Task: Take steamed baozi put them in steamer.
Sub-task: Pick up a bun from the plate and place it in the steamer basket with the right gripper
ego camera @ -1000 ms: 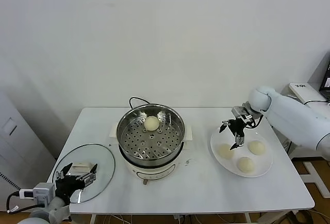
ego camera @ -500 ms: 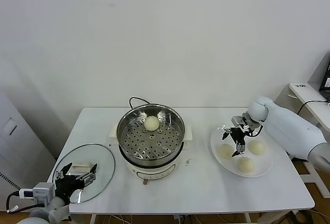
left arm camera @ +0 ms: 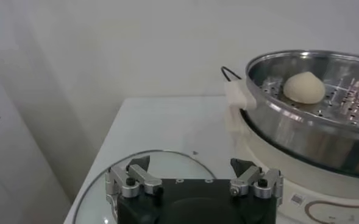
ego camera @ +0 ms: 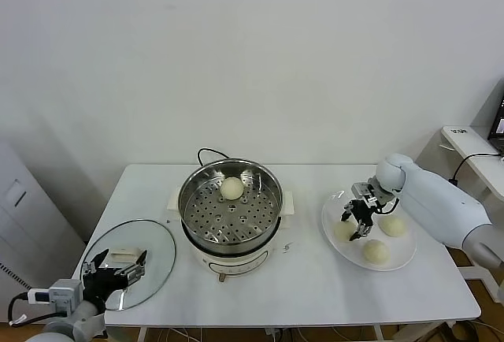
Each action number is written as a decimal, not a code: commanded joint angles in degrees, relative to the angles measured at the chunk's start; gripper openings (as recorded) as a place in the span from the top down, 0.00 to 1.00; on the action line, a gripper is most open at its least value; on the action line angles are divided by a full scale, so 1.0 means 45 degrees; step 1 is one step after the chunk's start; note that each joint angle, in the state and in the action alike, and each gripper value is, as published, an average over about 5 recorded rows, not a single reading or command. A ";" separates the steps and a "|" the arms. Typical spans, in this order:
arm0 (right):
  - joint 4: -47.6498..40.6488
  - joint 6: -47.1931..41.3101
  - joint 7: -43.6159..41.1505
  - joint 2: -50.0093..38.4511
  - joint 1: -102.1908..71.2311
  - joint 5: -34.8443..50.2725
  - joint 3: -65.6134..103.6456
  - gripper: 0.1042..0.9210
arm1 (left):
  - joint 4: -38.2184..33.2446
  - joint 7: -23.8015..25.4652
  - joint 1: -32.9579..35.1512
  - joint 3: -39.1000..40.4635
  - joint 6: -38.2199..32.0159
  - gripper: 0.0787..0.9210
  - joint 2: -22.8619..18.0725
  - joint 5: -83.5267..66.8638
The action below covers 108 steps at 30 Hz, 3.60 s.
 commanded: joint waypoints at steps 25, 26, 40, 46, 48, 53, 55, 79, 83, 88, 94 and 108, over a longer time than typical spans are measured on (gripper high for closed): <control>0.3854 -0.4263 -0.0705 0.0068 0.9789 0.8711 -0.8016 0.56 | 0.0004 -0.0101 -0.0263 0.0225 0.0214 0.12 -0.0027 0.0089; 0.3942 -0.4506 -0.0629 0.0226 1.0003 0.9019 -0.8110 0.56 | 0.0004 -0.0103 -0.0273 0.0224 0.0217 0.12 -0.0018 0.0090; 0.5106 -0.7191 0.1883 0.2913 1.0340 1.2643 -0.8181 0.56 | 0.0004 -0.0091 -0.0211 0.0215 0.0161 0.12 -0.0013 0.0086; 0.5199 -0.7915 0.3408 0.4178 0.9340 1.2929 -0.7856 0.56 | 0.0003 -0.0091 -0.0203 0.0206 0.0155 0.12 0.0004 0.0086; 0.5178 -0.8208 0.3936 0.4504 0.8926 1.2953 -0.7737 0.56 | 0.0003 -0.0091 -0.0198 0.0192 0.0149 0.12 0.0012 0.0078; 0.5126 -0.8799 0.4867 0.5073 0.8164 1.2923 -0.7636 0.56 | 0.0002 -0.0088 -0.0181 0.0169 0.0133 0.12 0.0014 0.0057; 0.5145 -0.8981 0.5189 0.5197 0.7893 1.2906 -0.7639 0.56 | 0.0002 -0.0089 -0.0174 0.0165 0.0128 0.12 0.0008 0.0053; 0.4010 -0.9494 0.7465 0.6160 0.5907 1.2906 -0.7245 0.56 | 0.0002 -0.0081 -0.0164 0.0071 0.0091 0.12 0.0029 -0.0064; 0.3829 -0.9472 0.7530 0.6302 0.5722 1.2819 -0.7206 0.56 | 0.0002 -0.0076 -0.0160 0.0062 0.0079 0.12 0.0028 -0.0078; 0.3663 -0.9424 0.7571 0.6440 0.5514 1.2803 -0.7122 0.55 | 0.0001 -0.0076 -0.0138 0.0036 0.0057 0.12 0.0017 -0.0081; 0.3546 -0.9306 0.7523 0.6534 0.5472 1.2772 -0.7040 0.39 | 0.0001 -0.0071 -0.0092 0.0009 0.0026 0.12 0.0004 -0.0084; 0.4661 -0.8393 0.3170 0.3227 0.8833 1.1608 -0.7405 0.12 | -0.0002 -0.0063 -0.0001 -0.0008 -0.0033 0.12 -0.0149 -0.0025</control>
